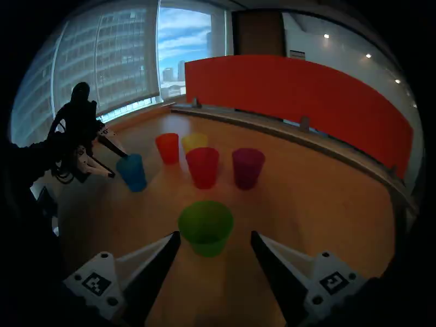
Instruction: Pour water
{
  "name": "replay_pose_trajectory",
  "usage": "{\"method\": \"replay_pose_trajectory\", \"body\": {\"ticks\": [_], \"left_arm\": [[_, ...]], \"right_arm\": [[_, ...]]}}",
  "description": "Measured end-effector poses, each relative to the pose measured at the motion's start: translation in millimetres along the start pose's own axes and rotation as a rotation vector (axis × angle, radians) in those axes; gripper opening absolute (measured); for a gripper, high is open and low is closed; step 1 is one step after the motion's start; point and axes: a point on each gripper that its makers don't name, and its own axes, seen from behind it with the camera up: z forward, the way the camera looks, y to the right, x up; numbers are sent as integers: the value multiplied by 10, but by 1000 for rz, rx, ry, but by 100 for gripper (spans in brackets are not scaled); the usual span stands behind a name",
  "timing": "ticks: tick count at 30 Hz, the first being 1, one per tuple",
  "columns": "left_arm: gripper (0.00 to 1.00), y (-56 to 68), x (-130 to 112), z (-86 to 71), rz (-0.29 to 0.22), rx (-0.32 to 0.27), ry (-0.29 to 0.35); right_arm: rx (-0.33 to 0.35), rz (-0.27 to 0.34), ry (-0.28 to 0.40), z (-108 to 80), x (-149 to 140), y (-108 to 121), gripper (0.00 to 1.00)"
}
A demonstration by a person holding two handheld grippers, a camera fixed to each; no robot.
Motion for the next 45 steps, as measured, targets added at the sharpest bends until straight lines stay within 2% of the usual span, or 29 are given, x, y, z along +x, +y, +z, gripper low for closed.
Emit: {"method": "replay_pose_trajectory", "body": {"ticks": [14, 34, 45], "left_arm": [[92, 15, 41, 195, -3, -22, 7], [92, 10, 95, 371, -1, -43, 15], [92, 6, 133, 410, -2, -55, 19]], "right_arm": [[18, 9, -24, 143, -108, -33, 100], [64, 10, -36, 514, -150, -157, 100], [71, 10, -27, 621, -107, -184, 100]]}}
